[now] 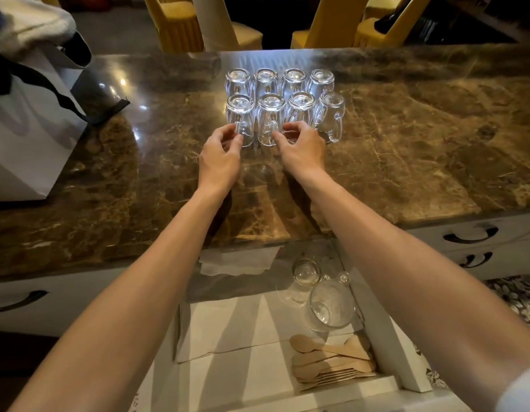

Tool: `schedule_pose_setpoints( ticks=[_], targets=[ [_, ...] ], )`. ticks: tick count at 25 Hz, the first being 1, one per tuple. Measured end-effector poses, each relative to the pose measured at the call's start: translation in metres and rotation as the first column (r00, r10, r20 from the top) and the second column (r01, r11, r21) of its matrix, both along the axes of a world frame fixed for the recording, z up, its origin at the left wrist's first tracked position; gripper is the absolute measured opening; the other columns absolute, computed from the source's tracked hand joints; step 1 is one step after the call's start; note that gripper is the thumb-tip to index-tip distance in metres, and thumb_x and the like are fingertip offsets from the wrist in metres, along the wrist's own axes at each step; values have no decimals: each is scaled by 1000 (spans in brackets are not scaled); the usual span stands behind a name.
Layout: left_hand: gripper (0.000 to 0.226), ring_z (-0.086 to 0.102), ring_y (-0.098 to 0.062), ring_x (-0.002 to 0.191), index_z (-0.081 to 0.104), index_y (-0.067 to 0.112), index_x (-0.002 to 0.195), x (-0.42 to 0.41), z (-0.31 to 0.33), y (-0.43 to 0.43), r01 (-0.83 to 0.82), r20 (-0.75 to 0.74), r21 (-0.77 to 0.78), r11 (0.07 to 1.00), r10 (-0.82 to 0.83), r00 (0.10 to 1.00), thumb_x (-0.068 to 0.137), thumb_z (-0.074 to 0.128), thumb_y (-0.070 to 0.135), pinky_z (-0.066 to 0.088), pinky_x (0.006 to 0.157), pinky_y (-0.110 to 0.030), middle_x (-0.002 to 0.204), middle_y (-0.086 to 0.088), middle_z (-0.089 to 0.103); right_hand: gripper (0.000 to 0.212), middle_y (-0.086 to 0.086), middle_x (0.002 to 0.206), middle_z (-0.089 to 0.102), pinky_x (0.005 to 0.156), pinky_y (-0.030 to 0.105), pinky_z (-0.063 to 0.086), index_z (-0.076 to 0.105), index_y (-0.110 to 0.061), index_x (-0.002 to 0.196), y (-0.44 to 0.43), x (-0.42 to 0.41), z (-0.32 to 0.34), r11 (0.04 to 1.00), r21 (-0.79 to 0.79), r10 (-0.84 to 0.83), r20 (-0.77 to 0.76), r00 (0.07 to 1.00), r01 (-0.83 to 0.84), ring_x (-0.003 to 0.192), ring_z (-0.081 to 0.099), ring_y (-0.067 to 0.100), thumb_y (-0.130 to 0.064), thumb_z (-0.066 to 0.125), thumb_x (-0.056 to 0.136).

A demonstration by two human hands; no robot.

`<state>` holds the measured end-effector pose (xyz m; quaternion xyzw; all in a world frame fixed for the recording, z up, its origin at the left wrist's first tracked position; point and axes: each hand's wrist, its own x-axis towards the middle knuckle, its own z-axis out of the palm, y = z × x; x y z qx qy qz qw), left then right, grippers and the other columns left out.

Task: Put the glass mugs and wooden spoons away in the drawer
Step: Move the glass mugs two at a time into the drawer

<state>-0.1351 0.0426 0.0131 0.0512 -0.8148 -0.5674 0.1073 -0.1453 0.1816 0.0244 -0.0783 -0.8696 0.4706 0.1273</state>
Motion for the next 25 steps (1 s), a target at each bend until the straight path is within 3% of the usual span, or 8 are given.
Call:
schedule_pose_setpoints(
  ticks=[2, 10, 16, 25],
  targets=[
    [35, 54, -2, 100, 53, 15, 127, -9, -1, 0, -39, -5, 20, 999, 39, 999, 93, 53, 24, 41, 75, -6, 119, 4, 60, 30, 2, 106, 69, 93, 35, 49, 63, -12, 111, -1, -7, -4, 998, 61, -23, 22, 999, 22, 100, 63, 18, -32, 62, 88],
    [29, 59, -2, 91, 62, 14, 116, -26, -6, -1, -54, -16, -45, 998, 54, 998, 88, 62, 23, 46, 79, -12, 106, 1, 67, 25, 2, 99, 71, 75, 22, 42, 68, -13, 103, -5, -18, -11, 988, 153, -4, 35, 999, -2, 93, 65, 17, -31, 67, 85],
    [33, 64, -6, 88, 63, 11, 111, -27, -7, 4, -31, -59, -63, 997, 28, 998, 80, 72, 19, 52, 80, -16, 95, 2, 67, 22, 5, 95, 72, 80, 33, 53, 67, -11, 100, -12, -20, -6, 971, 236, -27, -13, 1000, 29, 90, 66, 21, -27, 69, 84],
    [25, 62, -2, 80, 64, 13, 101, -23, -8, 10, -62, -79, -102, 993, 54, 995, 79, 73, 16, 50, 70, -11, 87, 4, 66, 16, 9, 92, 72, 82, 38, 53, 70, -10, 95, -14, -16, -4, 957, 289, 6, -6, 1000, -3, 90, 66, 25, -23, 67, 85]
  ],
)
